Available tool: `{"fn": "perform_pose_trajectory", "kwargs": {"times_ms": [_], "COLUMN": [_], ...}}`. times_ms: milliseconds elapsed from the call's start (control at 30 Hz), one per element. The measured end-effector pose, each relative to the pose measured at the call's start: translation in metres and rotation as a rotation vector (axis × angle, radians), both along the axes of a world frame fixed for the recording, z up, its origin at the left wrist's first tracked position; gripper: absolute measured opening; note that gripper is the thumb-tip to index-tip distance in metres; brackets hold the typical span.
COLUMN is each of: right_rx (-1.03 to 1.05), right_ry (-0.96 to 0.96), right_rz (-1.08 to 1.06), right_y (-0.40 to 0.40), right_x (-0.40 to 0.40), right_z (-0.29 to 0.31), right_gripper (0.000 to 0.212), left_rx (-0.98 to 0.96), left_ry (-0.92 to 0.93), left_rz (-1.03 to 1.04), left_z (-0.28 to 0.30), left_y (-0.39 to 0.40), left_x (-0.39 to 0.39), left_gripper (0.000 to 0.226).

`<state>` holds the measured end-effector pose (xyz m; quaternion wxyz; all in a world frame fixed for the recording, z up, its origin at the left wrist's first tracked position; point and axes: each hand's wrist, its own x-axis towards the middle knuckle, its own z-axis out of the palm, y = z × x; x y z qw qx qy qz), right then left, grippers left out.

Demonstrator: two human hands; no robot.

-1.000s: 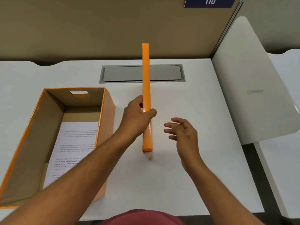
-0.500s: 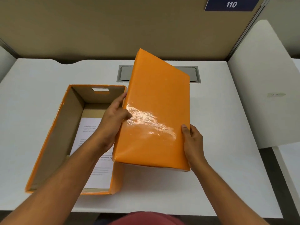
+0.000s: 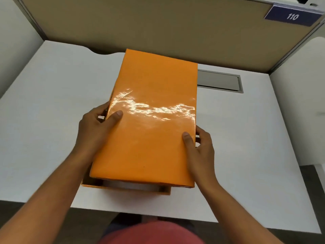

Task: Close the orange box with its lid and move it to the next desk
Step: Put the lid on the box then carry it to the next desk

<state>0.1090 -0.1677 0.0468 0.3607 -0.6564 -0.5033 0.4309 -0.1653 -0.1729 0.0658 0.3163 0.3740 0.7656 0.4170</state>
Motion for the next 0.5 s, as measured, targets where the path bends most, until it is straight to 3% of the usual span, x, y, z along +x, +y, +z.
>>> {"fn": "perform_pose_trajectory", "kwargs": {"times_ms": [500], "right_rx": [-0.012], "right_ry": [-0.306], "right_rz": [-0.052], "right_y": [-0.036], "right_x": [-0.058], "right_z": [-0.029], "right_gripper": [0.037], "left_rx": [-0.017], "left_ry": [0.02], "left_rz": [-0.104], "left_z": [-0.06], "left_y": [-0.027], "left_x": [-0.053], "left_gripper": [0.051]}}
